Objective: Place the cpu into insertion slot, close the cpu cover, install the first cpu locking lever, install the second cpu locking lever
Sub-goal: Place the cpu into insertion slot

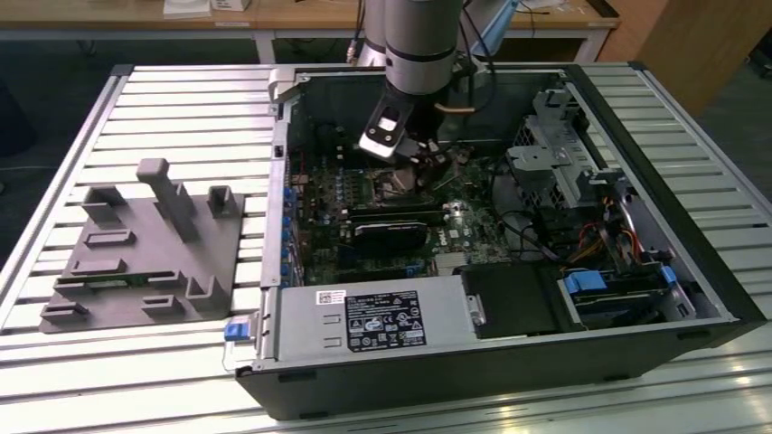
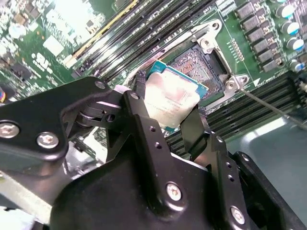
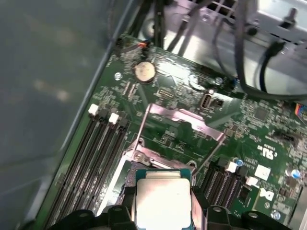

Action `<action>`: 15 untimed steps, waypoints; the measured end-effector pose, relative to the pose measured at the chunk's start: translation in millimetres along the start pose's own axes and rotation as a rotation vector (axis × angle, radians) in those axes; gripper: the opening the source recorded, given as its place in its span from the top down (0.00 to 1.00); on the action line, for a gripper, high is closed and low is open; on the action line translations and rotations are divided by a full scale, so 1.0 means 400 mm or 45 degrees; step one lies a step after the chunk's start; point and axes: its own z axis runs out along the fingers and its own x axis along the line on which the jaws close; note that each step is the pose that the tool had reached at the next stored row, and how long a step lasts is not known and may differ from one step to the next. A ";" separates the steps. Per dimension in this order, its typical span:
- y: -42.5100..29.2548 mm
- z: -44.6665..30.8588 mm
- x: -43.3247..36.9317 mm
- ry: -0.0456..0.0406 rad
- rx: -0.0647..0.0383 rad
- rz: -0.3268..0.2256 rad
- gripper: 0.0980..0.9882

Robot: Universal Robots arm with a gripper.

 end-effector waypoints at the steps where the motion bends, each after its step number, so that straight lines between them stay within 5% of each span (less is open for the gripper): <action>1: 0.000 0.000 0.000 -0.002 0.000 0.018 0.50; 11: 0.000 0.001 0.000 -0.026 0.003 0.168 0.50; 15: 0.002 0.001 0.006 -0.027 0.003 0.175 0.50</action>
